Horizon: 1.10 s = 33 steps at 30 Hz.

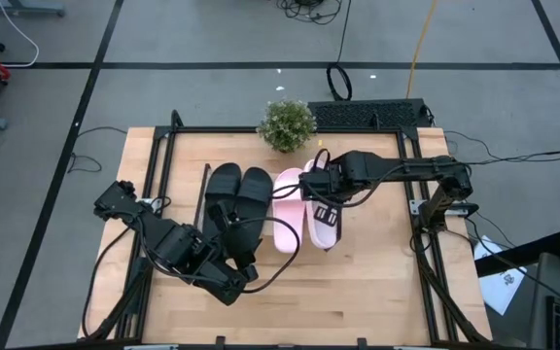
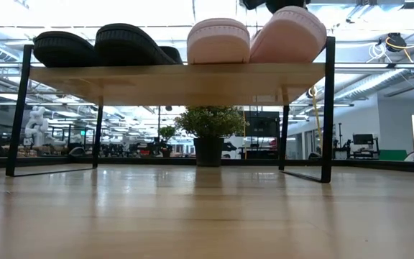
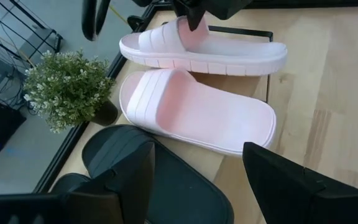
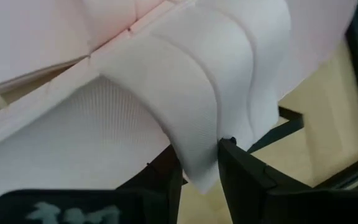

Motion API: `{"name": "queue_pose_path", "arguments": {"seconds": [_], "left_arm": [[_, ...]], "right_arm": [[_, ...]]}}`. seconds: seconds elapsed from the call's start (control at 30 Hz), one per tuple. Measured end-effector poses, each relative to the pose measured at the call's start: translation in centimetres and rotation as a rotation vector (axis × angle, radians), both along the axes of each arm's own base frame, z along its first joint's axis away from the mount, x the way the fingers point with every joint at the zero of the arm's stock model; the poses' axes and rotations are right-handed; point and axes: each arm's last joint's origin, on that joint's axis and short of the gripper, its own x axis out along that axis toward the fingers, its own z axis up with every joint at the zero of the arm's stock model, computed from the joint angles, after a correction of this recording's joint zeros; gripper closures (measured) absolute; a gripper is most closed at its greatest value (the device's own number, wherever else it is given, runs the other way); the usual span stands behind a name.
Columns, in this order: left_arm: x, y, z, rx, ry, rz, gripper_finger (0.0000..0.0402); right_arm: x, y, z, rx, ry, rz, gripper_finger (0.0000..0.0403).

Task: Pick and place slides into the shelf
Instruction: Put the pink slide on the shelf

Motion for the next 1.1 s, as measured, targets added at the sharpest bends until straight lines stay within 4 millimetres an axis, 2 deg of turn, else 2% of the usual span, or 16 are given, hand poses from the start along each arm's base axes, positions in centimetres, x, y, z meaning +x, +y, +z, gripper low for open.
{"name": "queue_pose_path", "arguments": {"seconds": [0.17, 0.4, 0.77, 1.1], "left_arm": [[0.0, 0.0, 0.0, 0.002, 0.001, -0.002, 0.0158], [0.0, 0.0, 0.0, 0.012, 0.009, -0.012, 0.0158], [0.4, -0.3, 0.2, 0.006, -0.020, -0.041, 0.0158], [2.1, -1.6, 1.2, -0.011, -0.089, -0.266, 0.0158]], "right_arm": [[-0.2, 0.2, 0.2, 0.068, -0.008, -0.020, 0.0314], [-1.5, 0.2, 1.9, 0.110, -0.087, -0.060, 0.0314], [-4.4, 0.1, 5.8, 0.154, -0.329, -0.093, 0.0314], [-6.1, 1.7, 9.8, 0.176, -0.672, 0.008, 0.0314]]}}
